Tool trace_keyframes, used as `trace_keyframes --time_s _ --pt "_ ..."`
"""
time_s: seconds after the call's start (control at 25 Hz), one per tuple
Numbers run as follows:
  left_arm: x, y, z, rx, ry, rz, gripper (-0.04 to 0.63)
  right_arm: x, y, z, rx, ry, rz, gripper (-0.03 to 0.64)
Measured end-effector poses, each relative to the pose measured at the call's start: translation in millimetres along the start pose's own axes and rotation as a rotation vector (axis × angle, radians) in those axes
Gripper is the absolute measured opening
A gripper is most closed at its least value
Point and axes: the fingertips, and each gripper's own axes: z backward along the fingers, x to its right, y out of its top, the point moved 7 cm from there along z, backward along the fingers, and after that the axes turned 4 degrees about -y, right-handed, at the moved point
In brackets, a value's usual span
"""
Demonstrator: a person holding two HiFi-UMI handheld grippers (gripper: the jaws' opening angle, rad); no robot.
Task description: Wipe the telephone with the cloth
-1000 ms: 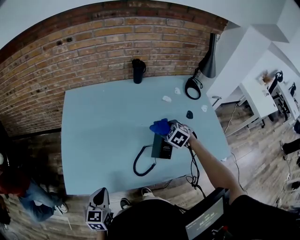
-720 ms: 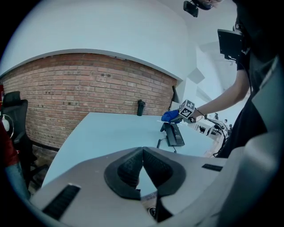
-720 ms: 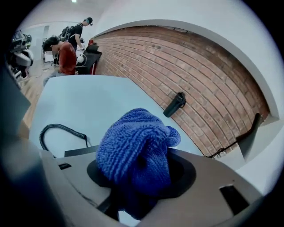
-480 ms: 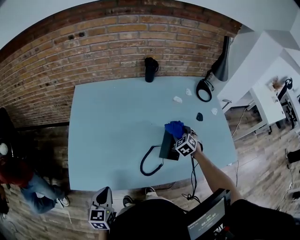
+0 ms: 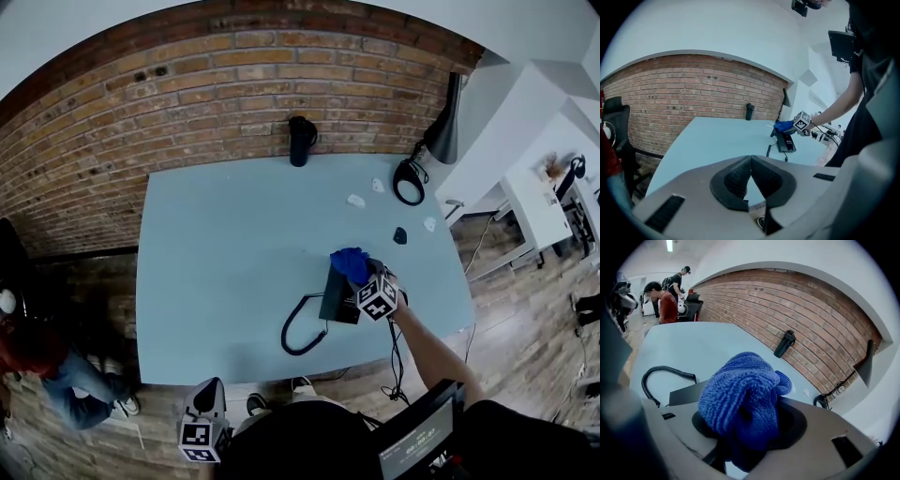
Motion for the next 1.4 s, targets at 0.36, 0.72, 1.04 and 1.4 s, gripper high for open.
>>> trace_keyframes --time_s 0.36,0.72,1.04,1.4 --pt "-6 -1 -2 0.000 -0.003 0.012 0.023 -26 -11 7 0.023 0.039 -0.024 0.235" --pt "-6 -3 -5 -0.005 -0.015 0.007 0.023 -43 -17 13 0.014 0.047 -0.028 0.235" --pt "-6 -3 -6 -0.007 -0.025 0.008 0.023 -61 -22 18 -0.004 0.040 -0.037 0.235" --pt "-8 -4 -6 -0.007 -0.026 0.010 0.023 -79 -26 21 -0.024 0.036 -0.043 0.235"
